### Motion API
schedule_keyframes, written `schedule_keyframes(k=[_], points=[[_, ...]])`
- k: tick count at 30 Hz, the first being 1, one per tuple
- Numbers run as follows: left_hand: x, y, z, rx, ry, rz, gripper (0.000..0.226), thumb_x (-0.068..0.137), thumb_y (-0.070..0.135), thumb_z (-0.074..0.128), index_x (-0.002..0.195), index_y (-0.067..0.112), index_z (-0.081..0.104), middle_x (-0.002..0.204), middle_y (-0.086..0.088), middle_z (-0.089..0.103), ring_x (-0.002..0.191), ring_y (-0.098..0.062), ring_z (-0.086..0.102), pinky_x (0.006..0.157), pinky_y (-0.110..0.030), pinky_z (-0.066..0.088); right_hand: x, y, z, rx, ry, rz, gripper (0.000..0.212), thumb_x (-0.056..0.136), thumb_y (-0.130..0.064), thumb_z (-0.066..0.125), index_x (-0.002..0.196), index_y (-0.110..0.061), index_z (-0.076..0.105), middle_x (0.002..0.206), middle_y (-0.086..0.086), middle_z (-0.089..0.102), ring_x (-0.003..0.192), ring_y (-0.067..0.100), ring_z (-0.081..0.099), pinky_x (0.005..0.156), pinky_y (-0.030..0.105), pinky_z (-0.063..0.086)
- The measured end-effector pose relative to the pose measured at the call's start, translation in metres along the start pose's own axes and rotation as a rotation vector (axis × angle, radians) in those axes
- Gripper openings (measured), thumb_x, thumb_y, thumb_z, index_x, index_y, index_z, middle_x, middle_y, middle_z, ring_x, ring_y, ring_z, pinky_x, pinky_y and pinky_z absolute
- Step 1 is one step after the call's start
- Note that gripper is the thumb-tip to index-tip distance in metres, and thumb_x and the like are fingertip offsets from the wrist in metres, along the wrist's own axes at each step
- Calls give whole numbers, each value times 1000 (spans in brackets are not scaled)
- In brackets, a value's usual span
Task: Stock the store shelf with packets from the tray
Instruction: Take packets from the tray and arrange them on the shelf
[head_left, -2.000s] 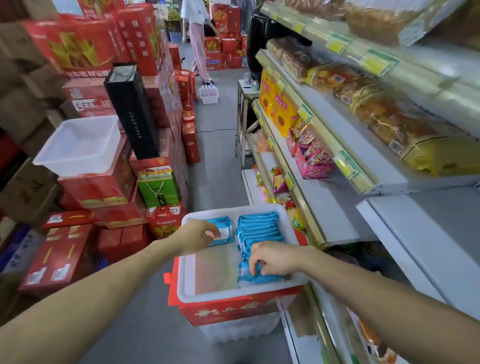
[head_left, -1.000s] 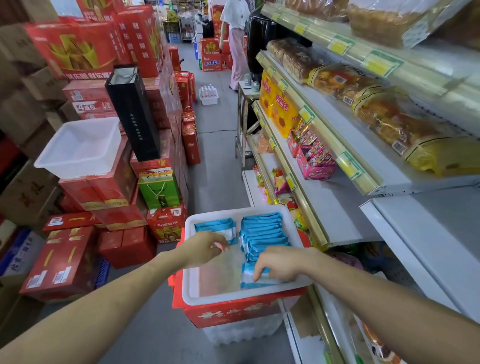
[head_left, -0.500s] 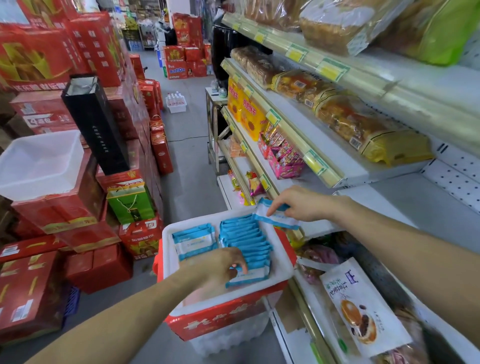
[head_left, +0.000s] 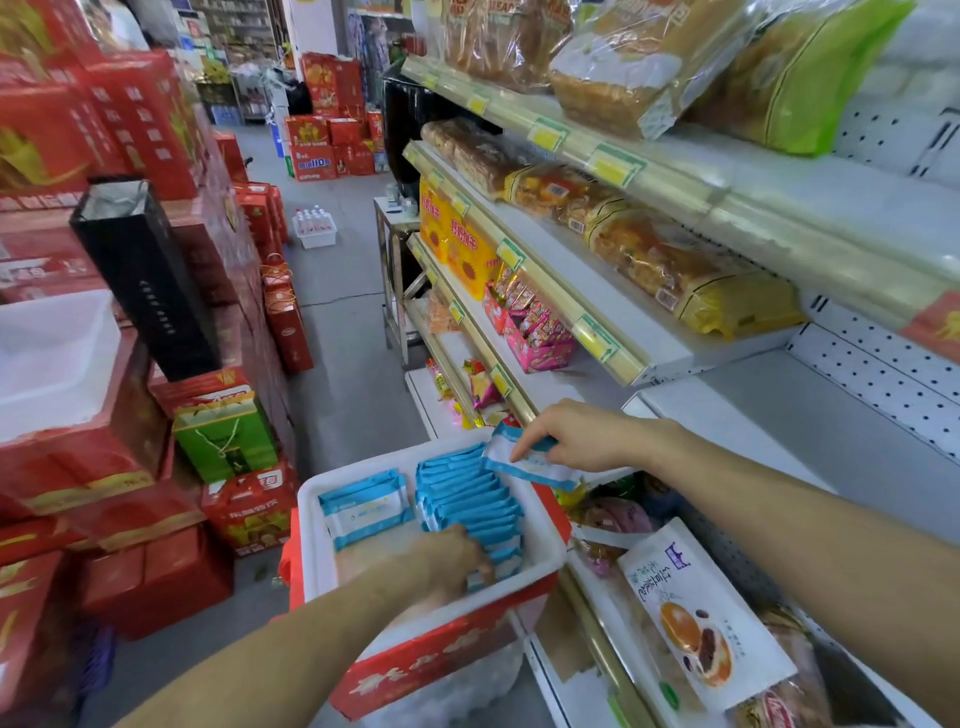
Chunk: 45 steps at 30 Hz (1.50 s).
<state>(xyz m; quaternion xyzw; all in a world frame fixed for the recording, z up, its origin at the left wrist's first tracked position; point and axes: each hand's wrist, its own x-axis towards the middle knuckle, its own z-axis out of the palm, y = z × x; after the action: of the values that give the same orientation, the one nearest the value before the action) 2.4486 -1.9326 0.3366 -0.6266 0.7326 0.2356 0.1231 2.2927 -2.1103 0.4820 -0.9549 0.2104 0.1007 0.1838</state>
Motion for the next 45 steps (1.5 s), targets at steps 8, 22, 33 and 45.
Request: schedule_keyframes(k=[8, 22, 33, 45], points=[[-11, -29, -35, -141, 100, 18, 47, 95, 5, 55, 127, 34, 72, 132, 4, 68, 119, -23, 59, 100, -27, 45, -2, -12, -25, -64, -35, 36, 57, 97, 2, 49, 124, -43, 72, 133, -6, 58, 95, 11, 61, 74, 30, 52], [-98, -60, -319, -355, 316, 198, 48, 95, 6, 66, 118, 47, 75, 114, 27, 69, 95, 2, 67, 77, -15, 51, -51, -39, -204, -293, 58, 36, 49, 92, -5, 68, 125, -41, 73, 115, -9, 59, 96, 10, 55, 81, 27, 44], [-101, 73, -483, -208, 384, 489, 46, 100, 2, 63, 128, 36, 73, 72, 25, 53, 63, 4, 48, 68, -7, 38, -241, -24, -336, -145, 284, 252, 45, 93, -10, 73, 112, -50, 76, 94, -19, 69, 77, 0, 60, 75, 24, 52], [-25, 315, -547, -73, 370, 873, 46, 98, 1, 67, 119, 40, 77, 126, 16, 73, 113, -11, 70, 95, -34, 60, -528, 27, -316, -97, 558, 668, 50, 91, -5, 72, 107, -53, 77, 89, -31, 71, 75, -1, 66, 70, 17, 50]])
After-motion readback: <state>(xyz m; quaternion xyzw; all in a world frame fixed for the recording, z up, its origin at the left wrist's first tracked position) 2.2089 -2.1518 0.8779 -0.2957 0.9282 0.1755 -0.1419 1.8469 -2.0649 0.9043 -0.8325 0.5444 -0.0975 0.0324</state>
